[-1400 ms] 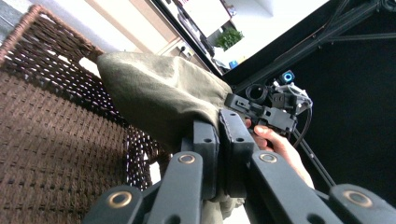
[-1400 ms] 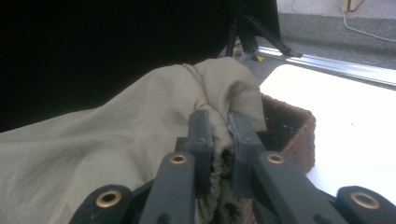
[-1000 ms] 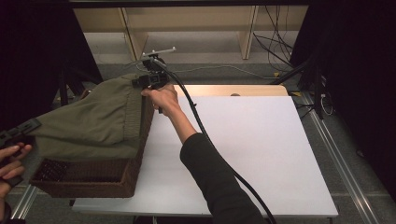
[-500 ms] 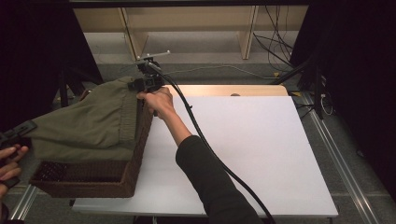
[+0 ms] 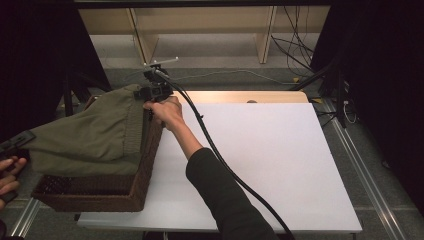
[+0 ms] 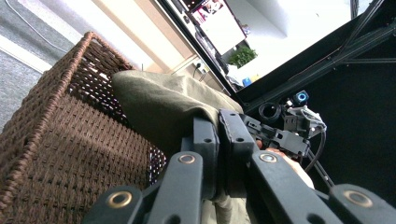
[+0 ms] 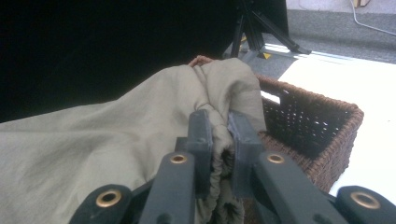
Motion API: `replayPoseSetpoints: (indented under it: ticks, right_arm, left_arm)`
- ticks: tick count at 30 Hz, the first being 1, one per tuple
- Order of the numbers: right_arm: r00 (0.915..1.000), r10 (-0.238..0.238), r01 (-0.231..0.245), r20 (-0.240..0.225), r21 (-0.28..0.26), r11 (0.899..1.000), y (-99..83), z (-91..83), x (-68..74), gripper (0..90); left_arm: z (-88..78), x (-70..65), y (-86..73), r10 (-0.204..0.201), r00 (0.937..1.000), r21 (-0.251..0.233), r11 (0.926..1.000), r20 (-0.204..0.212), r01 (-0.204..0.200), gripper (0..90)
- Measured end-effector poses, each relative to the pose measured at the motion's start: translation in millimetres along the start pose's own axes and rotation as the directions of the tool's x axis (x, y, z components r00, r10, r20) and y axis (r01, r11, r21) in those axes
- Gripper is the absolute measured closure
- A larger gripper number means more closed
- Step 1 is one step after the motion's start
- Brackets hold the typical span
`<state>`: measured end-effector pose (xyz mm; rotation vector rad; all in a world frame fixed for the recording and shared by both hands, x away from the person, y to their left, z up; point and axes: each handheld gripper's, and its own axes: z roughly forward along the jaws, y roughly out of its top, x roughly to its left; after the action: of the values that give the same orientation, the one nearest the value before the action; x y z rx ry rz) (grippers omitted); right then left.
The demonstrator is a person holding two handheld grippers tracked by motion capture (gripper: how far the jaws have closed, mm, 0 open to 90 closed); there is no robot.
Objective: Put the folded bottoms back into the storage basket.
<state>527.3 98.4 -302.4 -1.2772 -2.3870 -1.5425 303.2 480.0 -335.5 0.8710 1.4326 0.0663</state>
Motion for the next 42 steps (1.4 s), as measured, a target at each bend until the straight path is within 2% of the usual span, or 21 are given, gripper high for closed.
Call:
replayPoseSetpoints:
  ticks: [13, 32, 42]
  right_arm:
    - [1.0000, 0.000, 0.000, 0.006, 0.012, 1.000, -4.5, 8.0, 1.3, 81.9]
    - [0.9998, 0.009, -0.009, 0.018, 0.026, 1.000, -9.6, 17.0, -1.7, 81.6]
    - [0.9998, 0.014, -0.014, 0.015, 0.029, 0.999, -11.6, 21.7, -1.8, 81.5]
  left_arm:
    - [0.3, 8.7, -0.5, -0.020, 0.9995, -0.009, 0.9998, -0.025, 0.020, 85.0]
    - [4.8, 17.4, -2.7, -0.030, 0.9984, 0.012, 0.9995, -0.048, 0.030, 85.0]
    - [2.4, 22.2, -1.9, -0.043, 0.9969, 0.000, 0.9991, -0.066, 0.043, 85.0]
